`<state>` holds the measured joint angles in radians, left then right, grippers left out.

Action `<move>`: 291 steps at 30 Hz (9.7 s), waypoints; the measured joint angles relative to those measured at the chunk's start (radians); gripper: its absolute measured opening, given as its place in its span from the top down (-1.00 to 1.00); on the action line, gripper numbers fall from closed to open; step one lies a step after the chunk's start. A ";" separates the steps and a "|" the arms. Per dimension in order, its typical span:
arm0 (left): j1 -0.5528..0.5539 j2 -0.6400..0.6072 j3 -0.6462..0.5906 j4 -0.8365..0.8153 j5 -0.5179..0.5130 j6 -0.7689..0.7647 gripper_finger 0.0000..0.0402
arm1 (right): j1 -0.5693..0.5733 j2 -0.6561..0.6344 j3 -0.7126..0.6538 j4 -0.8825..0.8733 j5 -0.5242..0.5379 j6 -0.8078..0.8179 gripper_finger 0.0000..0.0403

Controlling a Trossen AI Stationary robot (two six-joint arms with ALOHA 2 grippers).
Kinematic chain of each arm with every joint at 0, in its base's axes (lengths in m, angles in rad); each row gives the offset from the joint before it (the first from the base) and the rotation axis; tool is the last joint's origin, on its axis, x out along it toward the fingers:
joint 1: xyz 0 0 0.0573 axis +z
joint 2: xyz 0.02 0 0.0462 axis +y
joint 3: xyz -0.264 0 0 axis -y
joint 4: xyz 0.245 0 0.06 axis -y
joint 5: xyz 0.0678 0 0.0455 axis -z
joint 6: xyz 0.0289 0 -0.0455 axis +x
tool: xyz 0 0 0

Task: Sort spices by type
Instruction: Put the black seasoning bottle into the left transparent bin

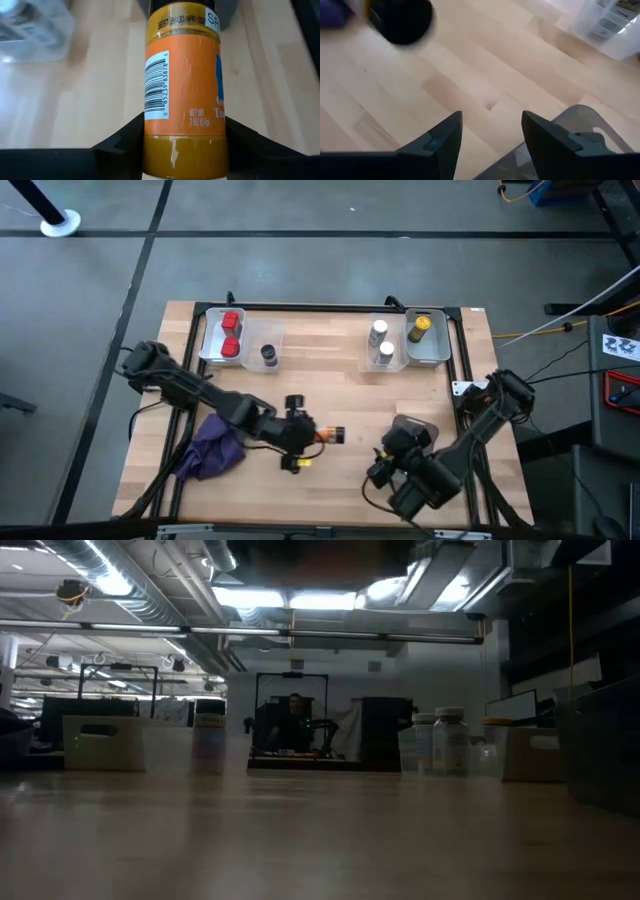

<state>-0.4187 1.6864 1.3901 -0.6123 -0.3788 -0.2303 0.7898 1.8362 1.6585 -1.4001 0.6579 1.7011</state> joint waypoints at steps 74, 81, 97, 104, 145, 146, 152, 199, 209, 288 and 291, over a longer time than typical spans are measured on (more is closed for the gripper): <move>-0.303 -0.200 -0.369 0.449 -0.237 -0.145 0.03 | -0.307 0.000 0.000 0.930 -0.432 -0.998 -0.03; -0.303 -0.200 -0.369 0.434 -0.231 -0.096 -0.11 | -0.331 0.000 0.000 0.931 -0.454 -1.004 -0.04; -0.256 -0.200 -0.369 0.398 -0.223 -0.058 -0.15 | -0.379 0.000 0.000 0.934 -0.473 -1.004 -0.03; -0.232 -0.199 -0.368 0.432 -0.228 -0.057 -0.13 | -0.382 0.001 0.000 0.985 -0.422 -1.017 -0.03; -0.141 -0.555 -0.356 -0.152 -0.436 -0.016 -0.13 | -0.723 0.000 0.000 0.902 -0.441 -1.293 -0.04; -0.130 -0.571 -0.356 -0.172 -0.450 -0.025 -0.13 | -0.741 0.000 0.000 0.903 -0.441 -1.306 -0.04; -0.006 -0.643 -0.356 -0.249 -0.550 -0.054 -0.13 | -0.850 0.000 0.000 0.934 -0.442 -1.388 -0.04; 0.575 -0.401 -0.357 0.160 0.001 0.518 -0.13 | -0.999 0.001 0.000 1.026 -0.756 -1.149 -0.04; 0.590 -0.401 -0.357 0.155 0.001 0.471 0.13 | -1.000 0.000 0.000 1.061 -0.775 -1.156 -0.04; 1.023 -0.340 -1.121 1.347 -0.016 -0.004 0.23 | -1.083 -0.220 -0.180 0.989 -0.807 -1.480 -0.46; 1.023 -0.296 -1.121 1.399 -0.016 -0.016 0.24 | -1.058 -0.220 -0.180 0.989 -0.807 -1.515 -0.46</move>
<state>0.6041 1.3905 0.2696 0.7869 -0.3950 -0.2467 -0.2681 1.6165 1.4784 -0.4107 -0.1496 0.1859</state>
